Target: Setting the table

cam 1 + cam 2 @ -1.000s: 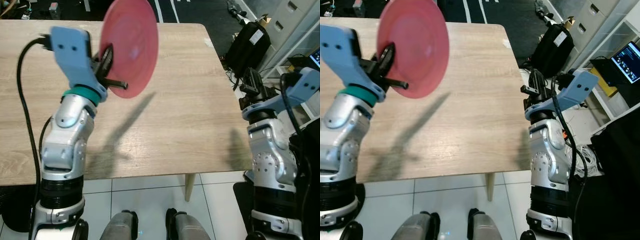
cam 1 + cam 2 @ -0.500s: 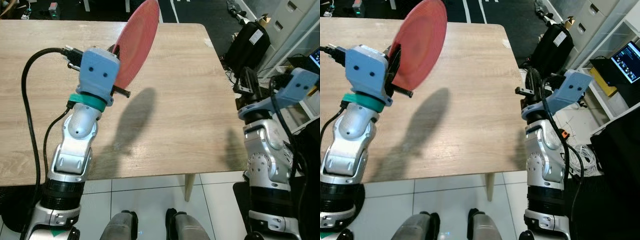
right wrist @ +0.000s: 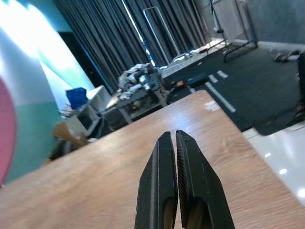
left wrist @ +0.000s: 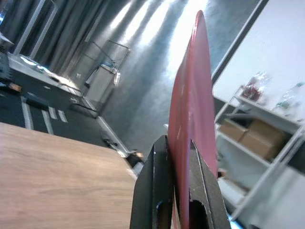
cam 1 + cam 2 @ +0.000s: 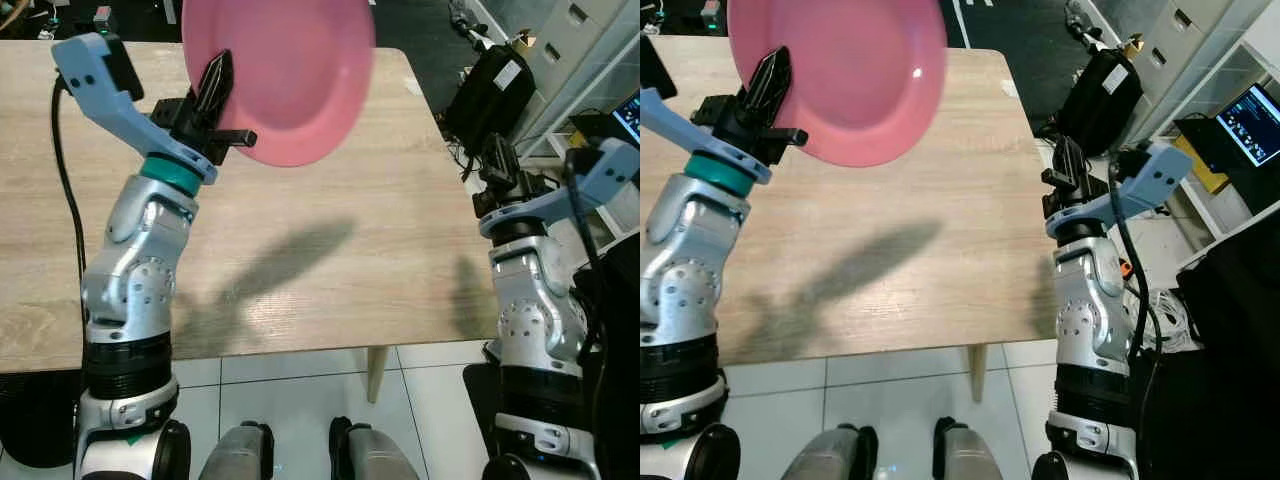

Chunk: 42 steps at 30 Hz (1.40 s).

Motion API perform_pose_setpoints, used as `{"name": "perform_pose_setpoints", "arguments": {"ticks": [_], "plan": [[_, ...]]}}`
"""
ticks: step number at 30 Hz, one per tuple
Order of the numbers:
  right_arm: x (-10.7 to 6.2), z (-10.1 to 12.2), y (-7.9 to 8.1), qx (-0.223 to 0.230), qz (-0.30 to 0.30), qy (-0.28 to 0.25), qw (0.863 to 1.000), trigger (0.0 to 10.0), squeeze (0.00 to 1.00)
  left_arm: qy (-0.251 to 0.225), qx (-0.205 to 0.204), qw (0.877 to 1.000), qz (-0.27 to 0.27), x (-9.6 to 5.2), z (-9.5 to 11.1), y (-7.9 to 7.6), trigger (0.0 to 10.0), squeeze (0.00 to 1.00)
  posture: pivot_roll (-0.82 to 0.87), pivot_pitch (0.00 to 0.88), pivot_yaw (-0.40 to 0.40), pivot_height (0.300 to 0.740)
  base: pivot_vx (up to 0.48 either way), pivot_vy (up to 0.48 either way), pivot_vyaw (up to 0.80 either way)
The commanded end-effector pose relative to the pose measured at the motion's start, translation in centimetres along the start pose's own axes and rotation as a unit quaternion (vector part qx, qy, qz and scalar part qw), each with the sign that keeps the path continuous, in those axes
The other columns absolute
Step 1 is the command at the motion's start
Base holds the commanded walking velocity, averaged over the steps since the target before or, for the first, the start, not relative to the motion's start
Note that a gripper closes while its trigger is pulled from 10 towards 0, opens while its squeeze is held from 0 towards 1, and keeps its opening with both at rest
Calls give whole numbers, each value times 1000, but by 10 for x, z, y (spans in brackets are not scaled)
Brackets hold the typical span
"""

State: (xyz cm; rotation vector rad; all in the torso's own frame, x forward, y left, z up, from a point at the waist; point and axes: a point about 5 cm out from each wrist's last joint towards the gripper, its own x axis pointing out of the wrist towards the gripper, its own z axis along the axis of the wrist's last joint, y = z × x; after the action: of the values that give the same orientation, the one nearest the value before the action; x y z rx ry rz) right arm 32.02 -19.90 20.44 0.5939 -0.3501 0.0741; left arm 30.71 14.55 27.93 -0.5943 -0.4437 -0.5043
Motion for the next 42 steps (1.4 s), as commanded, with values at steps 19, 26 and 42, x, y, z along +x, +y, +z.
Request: {"name": "perform_pose_setpoints", "arguments": {"ticks": [19,26,42], "plan": [[-2,-1,-3,15,-4,5,1000,10000,0,30,-294,944,146,-33,-54,30,10000,0,61,36,-29,740,0,0,0],[-4,-1,-5,13,-10,7,1000,10000,0,44,-293,944,145,-32,-57,30,10000,0,58,40,-25,740,0,0,0],[-5,-2,-11,-5,-18,16,1000,10000,0,174,102,977,73,-28,-31,34,10000,0,70,47,-29,740,0,0,0]]}}
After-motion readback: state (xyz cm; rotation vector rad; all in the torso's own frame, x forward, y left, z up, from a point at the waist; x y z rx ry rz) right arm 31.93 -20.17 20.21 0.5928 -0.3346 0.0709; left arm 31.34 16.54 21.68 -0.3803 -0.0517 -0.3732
